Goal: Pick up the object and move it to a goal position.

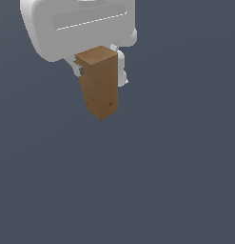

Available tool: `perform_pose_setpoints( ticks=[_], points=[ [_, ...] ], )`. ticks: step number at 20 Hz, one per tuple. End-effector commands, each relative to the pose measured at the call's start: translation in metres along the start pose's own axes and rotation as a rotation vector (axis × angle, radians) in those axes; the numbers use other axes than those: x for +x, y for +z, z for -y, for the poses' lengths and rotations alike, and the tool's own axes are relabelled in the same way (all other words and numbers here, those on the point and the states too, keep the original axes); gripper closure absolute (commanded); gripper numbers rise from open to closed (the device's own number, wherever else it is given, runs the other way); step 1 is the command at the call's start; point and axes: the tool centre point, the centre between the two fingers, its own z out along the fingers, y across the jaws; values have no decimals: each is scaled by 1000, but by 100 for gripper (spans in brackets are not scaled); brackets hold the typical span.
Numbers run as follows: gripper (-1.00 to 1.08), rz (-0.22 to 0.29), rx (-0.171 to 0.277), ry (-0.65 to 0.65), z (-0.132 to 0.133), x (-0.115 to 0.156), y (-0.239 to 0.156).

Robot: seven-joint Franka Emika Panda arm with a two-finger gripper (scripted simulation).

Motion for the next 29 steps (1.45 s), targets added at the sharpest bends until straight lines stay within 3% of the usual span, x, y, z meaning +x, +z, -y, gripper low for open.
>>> perform_pose_setpoints(
  ticks=[1, 13, 29],
  points=[
    [108, -6, -7, 0, -4, -3, -19],
    [108, -6, -7, 0, -21, -11, -63],
    [108, -6, -7, 0, -26, -13, -77]
  ],
)
